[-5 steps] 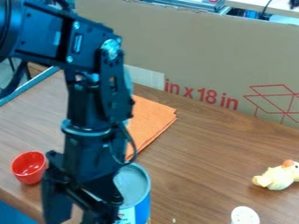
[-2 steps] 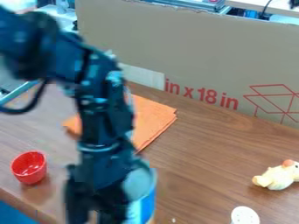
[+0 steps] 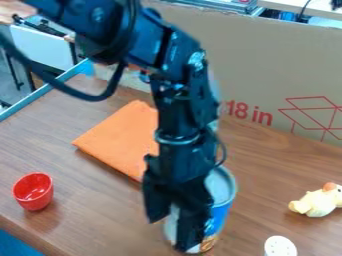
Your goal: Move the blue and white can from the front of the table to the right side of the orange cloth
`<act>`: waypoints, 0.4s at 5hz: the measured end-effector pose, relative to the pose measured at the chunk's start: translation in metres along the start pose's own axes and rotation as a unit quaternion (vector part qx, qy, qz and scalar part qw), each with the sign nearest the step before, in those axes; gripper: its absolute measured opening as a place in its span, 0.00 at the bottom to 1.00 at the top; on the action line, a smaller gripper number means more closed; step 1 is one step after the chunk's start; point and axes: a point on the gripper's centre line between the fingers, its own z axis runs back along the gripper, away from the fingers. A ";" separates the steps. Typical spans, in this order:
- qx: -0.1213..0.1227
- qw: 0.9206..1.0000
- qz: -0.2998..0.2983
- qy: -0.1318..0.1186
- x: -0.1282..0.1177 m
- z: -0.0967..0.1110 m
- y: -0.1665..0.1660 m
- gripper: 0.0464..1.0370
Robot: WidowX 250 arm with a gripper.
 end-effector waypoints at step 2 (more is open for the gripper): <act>0.016 0.997 0.050 -0.062 0.050 -0.010 0.042 0.97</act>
